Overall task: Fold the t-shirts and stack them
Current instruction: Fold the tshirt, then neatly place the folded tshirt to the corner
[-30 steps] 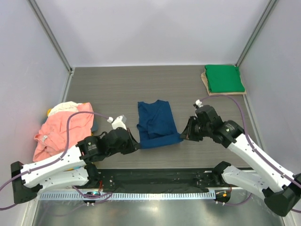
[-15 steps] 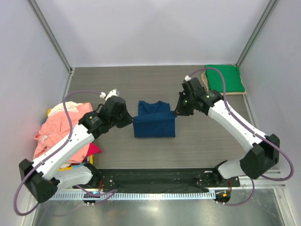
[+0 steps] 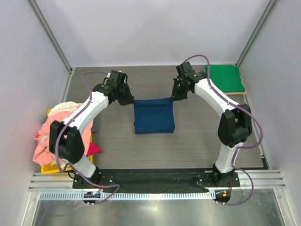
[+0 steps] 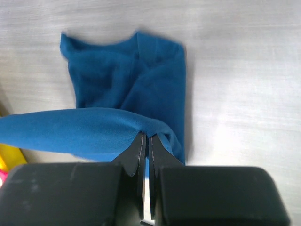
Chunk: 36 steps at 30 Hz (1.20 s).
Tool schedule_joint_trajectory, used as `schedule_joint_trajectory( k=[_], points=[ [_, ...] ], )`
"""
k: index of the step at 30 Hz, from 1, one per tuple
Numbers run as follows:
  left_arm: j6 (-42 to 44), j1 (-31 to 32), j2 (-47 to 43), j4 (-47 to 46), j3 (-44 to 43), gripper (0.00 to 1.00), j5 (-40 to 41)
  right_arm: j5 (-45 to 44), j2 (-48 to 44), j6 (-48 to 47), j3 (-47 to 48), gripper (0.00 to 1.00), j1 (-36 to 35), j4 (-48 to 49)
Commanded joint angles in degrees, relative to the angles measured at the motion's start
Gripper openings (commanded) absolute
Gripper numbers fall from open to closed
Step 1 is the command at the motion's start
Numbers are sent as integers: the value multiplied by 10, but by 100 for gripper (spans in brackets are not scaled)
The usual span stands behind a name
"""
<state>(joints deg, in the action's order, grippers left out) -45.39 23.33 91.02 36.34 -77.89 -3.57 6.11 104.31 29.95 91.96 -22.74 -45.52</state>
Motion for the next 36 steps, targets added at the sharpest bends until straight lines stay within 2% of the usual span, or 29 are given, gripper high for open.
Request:
schedule_joint_trajectory(
  k=[1, 7, 9, 10, 11, 13, 14, 15, 17, 19, 20, 21, 23, 24, 27, 28, 32, 36],
  points=[
    [35, -28, 56, -17, -52, 0, -36, 10, 48, -27, 69, 1, 12, 7],
    [51, -61, 173, -19, -128, 1, -62, 29, 147, -33, 140, 1, 23, 10],
    [51, -69, 203, -18, -166, 7, -71, 38, 171, -32, 177, 4, 29, 8],
    [53, -77, 243, -15, -183, 16, -78, 43, 199, -31, 192, 45, 32, 6],
    [54, -81, 265, -8, -207, 38, -85, 45, 213, -29, 211, 63, 35, -5],
    [57, -93, 314, 34, -305, 50, -124, 25, 257, -30, 297, 87, 47, -36],
    [61, -95, 355, 62, -347, 57, -133, 13, 267, -29, 327, 89, 52, -68],
    [71, -95, 367, 92, -424, 61, -131, 2, 270, -31, 361, 91, 59, -80],
    [78, -94, 358, 136, -462, 65, -127, -7, 240, -33, 351, 93, 67, -83],
    [80, -94, 320, 128, -436, 66, -111, 0, 200, -45, 268, 95, 67, -57],
    [81, -94, 299, 123, -413, 67, -108, 29, 179, -51, 227, 96, 67, -12],
    [82, -94, 250, 117, -362, 67, -108, 47, 139, -55, 145, 96, 67, 11],
    [82, -94, 201, 101, -301, 67, -109, 105, 113, -59, 76, 97, 67, 75],
    [81, -93, 142, 95, -234, 67, -108, 116, 102, -61, 31, 98, 67, 88],
    [80, -91, 56, 71, -106, 67, -101, 144, 102, -67, -18, 98, 68, 114],
    [82, -91, 1, 68, -77, 67, -97, 152, 103, -68, -28, 98, 68, 123],
    [88, -91, -123, 81, 67, 67, -64, 186, 123, -65, -56, 99, 68, 170],
    [85, -91, -227, 97, 161, 67, -60, 195, 167, -56, -62, 99, 68, 214]
  ],
)
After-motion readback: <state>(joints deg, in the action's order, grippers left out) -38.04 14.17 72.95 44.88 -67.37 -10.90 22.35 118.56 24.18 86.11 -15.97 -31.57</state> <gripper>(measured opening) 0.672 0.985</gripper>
